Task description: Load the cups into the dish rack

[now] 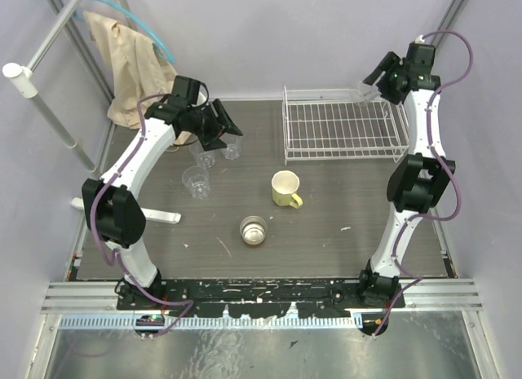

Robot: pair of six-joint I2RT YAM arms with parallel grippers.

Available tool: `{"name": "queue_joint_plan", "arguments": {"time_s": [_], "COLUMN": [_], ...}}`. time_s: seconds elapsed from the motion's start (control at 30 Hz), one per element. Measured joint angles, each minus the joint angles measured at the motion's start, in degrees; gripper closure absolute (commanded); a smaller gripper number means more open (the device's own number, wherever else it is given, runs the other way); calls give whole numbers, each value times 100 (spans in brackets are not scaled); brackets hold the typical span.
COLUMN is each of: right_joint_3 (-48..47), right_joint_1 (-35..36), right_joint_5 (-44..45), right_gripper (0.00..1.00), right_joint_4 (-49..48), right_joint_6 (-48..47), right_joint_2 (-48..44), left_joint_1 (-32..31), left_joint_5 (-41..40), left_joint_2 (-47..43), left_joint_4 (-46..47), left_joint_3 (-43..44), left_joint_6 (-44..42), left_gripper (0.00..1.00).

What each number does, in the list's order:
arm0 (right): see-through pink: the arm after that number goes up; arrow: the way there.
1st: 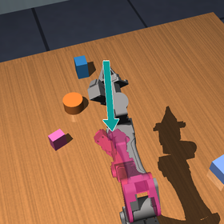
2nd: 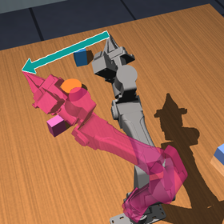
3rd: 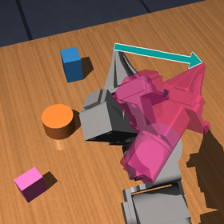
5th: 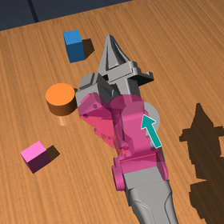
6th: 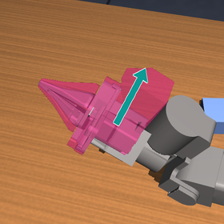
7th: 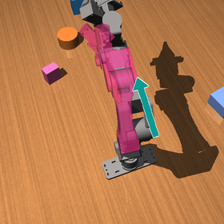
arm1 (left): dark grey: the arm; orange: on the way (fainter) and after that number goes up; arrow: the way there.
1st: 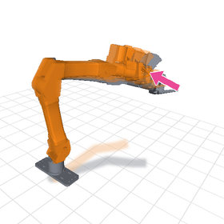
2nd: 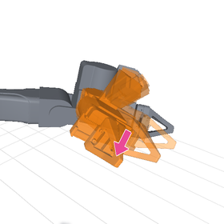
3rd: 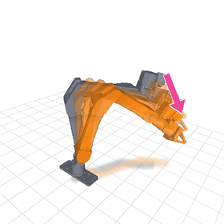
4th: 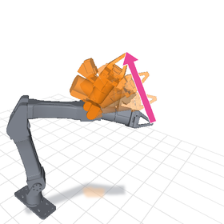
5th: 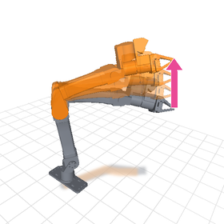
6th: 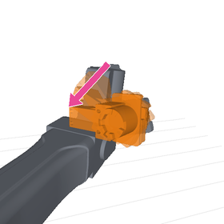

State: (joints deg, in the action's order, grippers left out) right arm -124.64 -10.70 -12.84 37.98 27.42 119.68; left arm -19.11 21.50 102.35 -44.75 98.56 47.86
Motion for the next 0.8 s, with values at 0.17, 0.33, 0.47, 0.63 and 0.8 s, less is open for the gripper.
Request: {"name": "queue_joint_plan", "arguments": {"time_s": [0.17,0.33,0.47,0.63,0.8], "right_joint_3": [-542,-640,-964,-1180,-1388], "right_joint_1": [48,72,85,85,85], "right_joint_5": [737,1314,1637,1862,1980], "right_gripper": [75,75,75,75,75], "right_joint_4": [413,457,494,522,562], "right_joint_6": [-459,-791,-986,-1132,-1235], "right_joint_2": [385,546,872,1287,1679], "left_joint_1": [11,22,22,22,22], "left_joint_5": [-42,-39,-37,-35,-35], "left_joint_2": [0,2,17,28,59], "left_joint_4": [-83,-133,-190,-190,-208], "left_joint_3": [-138,-302,-339,-407,-420], "left_joint_6": [-142,-181,-181,-181,-181], "left_gripper": [29,29,29,28,28]}}
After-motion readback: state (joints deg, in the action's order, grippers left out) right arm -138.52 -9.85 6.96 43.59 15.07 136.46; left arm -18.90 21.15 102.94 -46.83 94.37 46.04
